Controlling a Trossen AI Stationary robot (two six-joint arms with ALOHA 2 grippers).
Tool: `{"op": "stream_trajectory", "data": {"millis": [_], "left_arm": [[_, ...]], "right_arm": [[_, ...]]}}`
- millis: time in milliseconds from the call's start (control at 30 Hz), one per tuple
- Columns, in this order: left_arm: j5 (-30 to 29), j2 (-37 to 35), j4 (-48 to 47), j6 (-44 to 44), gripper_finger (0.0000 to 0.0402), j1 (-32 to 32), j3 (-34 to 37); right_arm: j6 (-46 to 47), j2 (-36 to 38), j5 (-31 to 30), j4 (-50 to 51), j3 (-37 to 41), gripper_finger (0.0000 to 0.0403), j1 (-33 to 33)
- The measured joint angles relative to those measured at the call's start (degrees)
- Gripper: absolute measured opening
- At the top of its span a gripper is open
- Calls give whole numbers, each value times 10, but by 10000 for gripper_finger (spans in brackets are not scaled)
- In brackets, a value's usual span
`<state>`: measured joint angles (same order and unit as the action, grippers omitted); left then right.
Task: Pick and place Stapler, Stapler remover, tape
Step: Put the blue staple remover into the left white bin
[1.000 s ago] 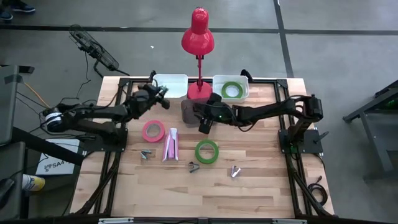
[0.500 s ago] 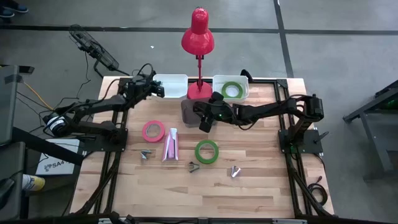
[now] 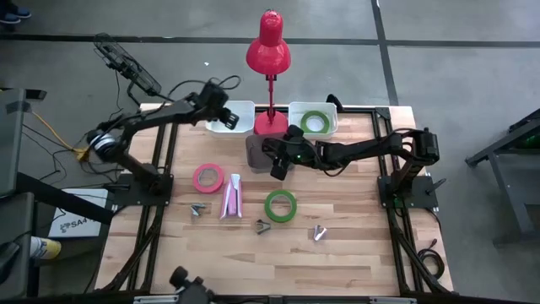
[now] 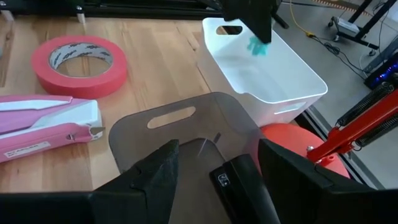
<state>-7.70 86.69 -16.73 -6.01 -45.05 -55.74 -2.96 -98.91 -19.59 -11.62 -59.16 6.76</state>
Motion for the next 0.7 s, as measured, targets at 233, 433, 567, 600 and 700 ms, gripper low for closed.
{"op": "stream_trajectory", "data": {"millis": [233, 433, 567, 600, 700], "left_arm": [[26, 109, -142, 106, 90, 0, -130], [35, 183, -252, 200, 90, 0, -207], [18, 214, -286, 224, 91, 0, -232], [14, 217, -289, 226, 94, 0, -234], [5, 219, -288, 233, 108, 0, -235]], "right_arm": [[-3, 0, 1, 5, 0, 209, 0], [-5, 0, 5, 7, 0, 209, 0], [-9, 0, 5, 9, 0, 209, 0], [-10, 0, 5, 9, 0, 209, 0], [-10, 0, 5, 11, 0, 209, 0]]}}
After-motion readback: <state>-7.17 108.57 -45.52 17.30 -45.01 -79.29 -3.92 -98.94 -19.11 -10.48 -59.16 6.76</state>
